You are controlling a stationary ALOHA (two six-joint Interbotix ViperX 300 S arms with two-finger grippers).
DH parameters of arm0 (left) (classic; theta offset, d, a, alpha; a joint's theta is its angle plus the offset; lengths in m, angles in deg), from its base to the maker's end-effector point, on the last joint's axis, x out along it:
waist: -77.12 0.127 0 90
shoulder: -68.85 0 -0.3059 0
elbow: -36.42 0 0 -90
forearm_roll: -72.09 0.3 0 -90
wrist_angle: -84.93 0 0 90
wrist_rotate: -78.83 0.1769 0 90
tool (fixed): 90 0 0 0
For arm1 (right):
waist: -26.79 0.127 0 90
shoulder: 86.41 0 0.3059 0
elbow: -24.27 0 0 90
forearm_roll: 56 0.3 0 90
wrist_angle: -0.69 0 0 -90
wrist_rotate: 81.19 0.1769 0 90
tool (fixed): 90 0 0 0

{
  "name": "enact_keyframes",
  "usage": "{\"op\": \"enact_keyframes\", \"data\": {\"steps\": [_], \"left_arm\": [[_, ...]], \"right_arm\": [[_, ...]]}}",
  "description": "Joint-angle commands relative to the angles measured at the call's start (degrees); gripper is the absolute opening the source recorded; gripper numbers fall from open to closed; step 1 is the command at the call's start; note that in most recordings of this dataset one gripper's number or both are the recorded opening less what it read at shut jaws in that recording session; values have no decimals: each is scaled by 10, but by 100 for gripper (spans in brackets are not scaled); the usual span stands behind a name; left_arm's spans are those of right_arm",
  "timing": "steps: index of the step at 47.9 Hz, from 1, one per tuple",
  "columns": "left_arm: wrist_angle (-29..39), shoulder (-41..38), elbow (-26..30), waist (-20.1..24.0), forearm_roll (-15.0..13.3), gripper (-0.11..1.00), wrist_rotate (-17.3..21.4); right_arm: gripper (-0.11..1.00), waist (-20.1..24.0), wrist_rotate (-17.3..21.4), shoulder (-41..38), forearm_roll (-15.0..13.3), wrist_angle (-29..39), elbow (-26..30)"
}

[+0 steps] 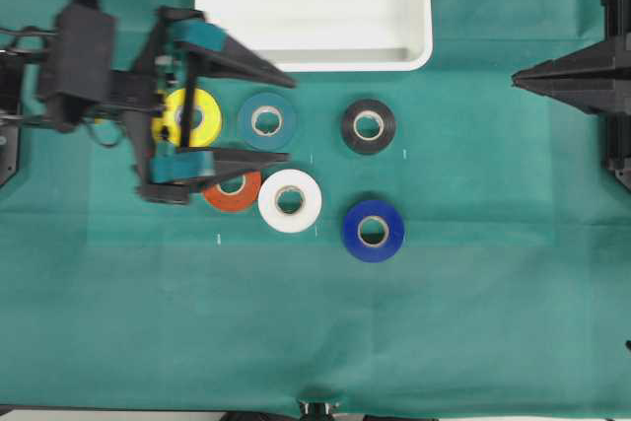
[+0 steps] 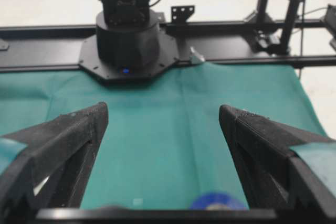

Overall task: Pick up the tape from a random location and place it into the white case.
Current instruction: 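Move the open left gripper across the tapes toward the blue tape roll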

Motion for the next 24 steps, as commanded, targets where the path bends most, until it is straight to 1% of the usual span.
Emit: {"op": "enact_keyframes", "data": {"steps": [1, 16, 24], "left_arm": [[-5, -20, 34, -1, 0, 99, 1], [18, -95, 131, -1, 0, 99, 24], [33, -121, 169, -1, 0, 99, 32]], "right_arm": [[0, 0, -1, -4, 0, -3, 16], [0, 0, -2, -4, 0, -5, 16], [0, 0, -3, -4, 0, -4, 16]]}}
